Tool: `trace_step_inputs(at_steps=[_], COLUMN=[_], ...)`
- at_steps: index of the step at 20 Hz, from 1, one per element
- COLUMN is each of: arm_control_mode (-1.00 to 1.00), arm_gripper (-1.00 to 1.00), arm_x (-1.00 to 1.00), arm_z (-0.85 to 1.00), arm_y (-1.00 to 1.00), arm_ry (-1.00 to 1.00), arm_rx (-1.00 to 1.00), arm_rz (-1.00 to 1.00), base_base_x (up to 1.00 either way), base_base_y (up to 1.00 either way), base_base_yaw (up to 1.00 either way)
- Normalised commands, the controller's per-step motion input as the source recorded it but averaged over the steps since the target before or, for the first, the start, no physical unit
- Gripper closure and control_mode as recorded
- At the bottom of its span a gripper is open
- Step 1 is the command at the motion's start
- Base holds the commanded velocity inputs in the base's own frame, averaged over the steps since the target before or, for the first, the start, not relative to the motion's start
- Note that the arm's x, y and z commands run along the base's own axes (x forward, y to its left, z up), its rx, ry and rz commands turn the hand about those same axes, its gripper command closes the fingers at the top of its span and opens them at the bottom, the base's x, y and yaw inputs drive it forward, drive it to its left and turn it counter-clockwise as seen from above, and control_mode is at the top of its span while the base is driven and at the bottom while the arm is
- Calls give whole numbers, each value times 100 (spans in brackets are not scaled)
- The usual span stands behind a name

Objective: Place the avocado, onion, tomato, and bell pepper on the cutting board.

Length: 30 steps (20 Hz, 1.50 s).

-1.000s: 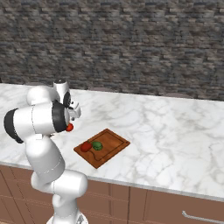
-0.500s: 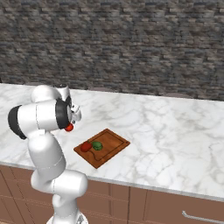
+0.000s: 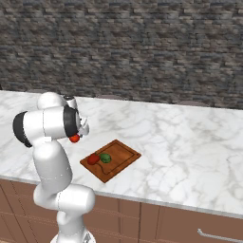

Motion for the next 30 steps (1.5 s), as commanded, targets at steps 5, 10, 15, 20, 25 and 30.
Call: trace_step_inputs(at_steps=[5, 10, 15, 20, 25, 30], arm_control_mode=[-100, -100, -100, -100, -100, -100], arm_gripper=[-100, 100, 100, 100, 100, 100], arm_x=[7, 4, -17, -52, -60, -52], arm_z=[-25, -28, 12, 94, 100, 100], arm_y=[1, 8, 1, -23, -48, -63], arm_ry=[0, 0, -4, -27, -32, -27], arm_rx=[0, 0, 0, -3, -4, -4], arm_rz=[0, 0, 0, 0, -2, -3], base_base_x=[0, 0, 0, 0, 0, 0], base_base_y=[0, 0, 0, 0, 0, 0], base_base_yaw=[0, 0, 0, 0, 0, 0])
